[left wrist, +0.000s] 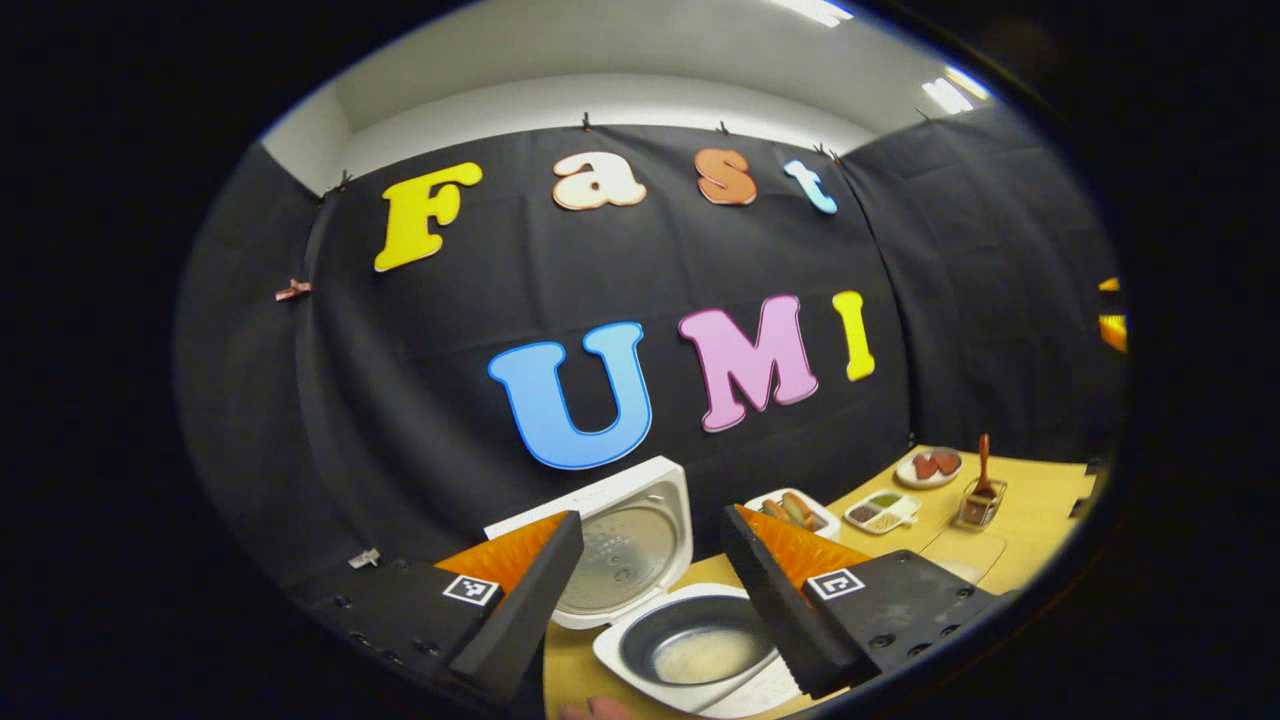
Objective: Close the left gripper, press the button to open the rice cooker; take a wooden spoon from the chopstick holder with the right hand, scoop a spoonful of rice and pour it into the rice cooker, then put the wooden spoon back into the chopstick holder.
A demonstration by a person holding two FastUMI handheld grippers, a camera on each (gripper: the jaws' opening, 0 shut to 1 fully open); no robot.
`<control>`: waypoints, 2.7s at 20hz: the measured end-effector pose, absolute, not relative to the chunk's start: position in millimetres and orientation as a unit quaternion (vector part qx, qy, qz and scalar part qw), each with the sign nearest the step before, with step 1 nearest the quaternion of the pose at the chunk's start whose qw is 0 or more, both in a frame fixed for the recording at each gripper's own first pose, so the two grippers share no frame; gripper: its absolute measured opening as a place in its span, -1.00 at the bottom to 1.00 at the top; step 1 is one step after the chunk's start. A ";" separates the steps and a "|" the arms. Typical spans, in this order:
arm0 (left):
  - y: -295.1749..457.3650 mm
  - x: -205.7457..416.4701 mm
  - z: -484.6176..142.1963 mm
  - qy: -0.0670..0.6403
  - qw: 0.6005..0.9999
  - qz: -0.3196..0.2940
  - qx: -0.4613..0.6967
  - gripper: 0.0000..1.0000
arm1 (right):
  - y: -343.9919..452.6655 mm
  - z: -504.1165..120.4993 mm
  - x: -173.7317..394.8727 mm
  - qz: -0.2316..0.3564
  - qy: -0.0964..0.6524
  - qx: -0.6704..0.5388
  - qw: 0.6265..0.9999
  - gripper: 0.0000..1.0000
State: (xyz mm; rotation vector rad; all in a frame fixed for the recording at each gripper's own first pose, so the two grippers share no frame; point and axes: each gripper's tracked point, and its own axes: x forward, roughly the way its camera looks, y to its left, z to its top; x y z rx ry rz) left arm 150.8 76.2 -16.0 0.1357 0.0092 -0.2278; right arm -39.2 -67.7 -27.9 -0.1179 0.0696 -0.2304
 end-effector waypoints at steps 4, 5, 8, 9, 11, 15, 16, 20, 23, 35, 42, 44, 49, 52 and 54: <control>81.5 114.5 -8.4 -0.008 0.995 -0.077 0.065 0.93 | -69.1 -35.5 -33.4 -0.093 0.035 -0.046 0.994 0.95; 75.9 104.5 -2.0 -0.016 0.995 -0.070 0.065 0.93 | -71.4 -39.8 -30.8 -0.089 0.037 -0.043 0.994 0.94; 66.0 78.2 14.0 -0.032 0.997 -0.040 0.051 0.92 | -79.1 -57.0 -18.4 -0.071 0.049 -0.029 0.996 0.95; 63.3 71.5 13.8 -0.031 0.998 -0.031 0.051 0.92 | -79.7 -61.3 -13.2 -0.061 0.052 -0.023 0.997 0.95; 51.2 61.0 14.9 -0.027 0.998 -0.017 0.049 0.92 | -88.8 -71.6 -2.5 -0.047 0.059 -0.018 0.997 0.95; 28.4 45.3 6.7 -0.012 1.000 0.011 0.024 0.92 | -106.3 -91.3 21.3 -0.022 0.063 0.009 0.998 0.94; 24.5 41.9 3.7 -0.007 1.000 0.019 0.016 0.92 | -111.5 -99.1 28.7 -0.016 0.066 0.017 0.998 0.94; 8.8 30.2 -11.8 0.020 0.999 0.044 -0.019 0.93 | -125.3 -144.2 54.6 0.005 0.095 0.060 0.994 0.95; -1.3 26.0 -19.4 0.038 0.997 0.066 -0.027 0.94 | -131.7 -185.2 80.8 0.023 0.119 0.078 0.989 0.95; -40.3 3.3 -33.5 0.073 0.985 0.153 -0.020 0.94 | -111.1 -358.4 174.1 0.145 0.256 0.113 0.949 0.95; -39.1 -29.9 -41.7 0.089 0.976 0.197 -0.010 0.94 | -96.8 -416.5 211.2 0.144 0.302 0.172 0.927 0.38; -35.1 -37.1 -48.2 0.097 0.973 0.210 -0.007 0.94 | -89.0 -421.1 214.1 0.153 0.305 0.183 0.922 0.28; -35.7 -49.5 -54.4 0.104 0.970 0.219 -0.023 0.94 | -78.7 -404.5 210.2 0.173 0.291 0.180 0.924 -0.39; -32.4 -56.6 -54.3 0.108 0.968 0.226 -0.019 0.94 | -71.3 -393.0 196.8 0.194 0.279 0.166 0.925 -0.58; -29.3 -60.1 -53.7 0.109 0.967 0.230 -0.017 0.94 | -65.5 -396.5 194.1 0.203 0.284 0.161 0.923 -0.58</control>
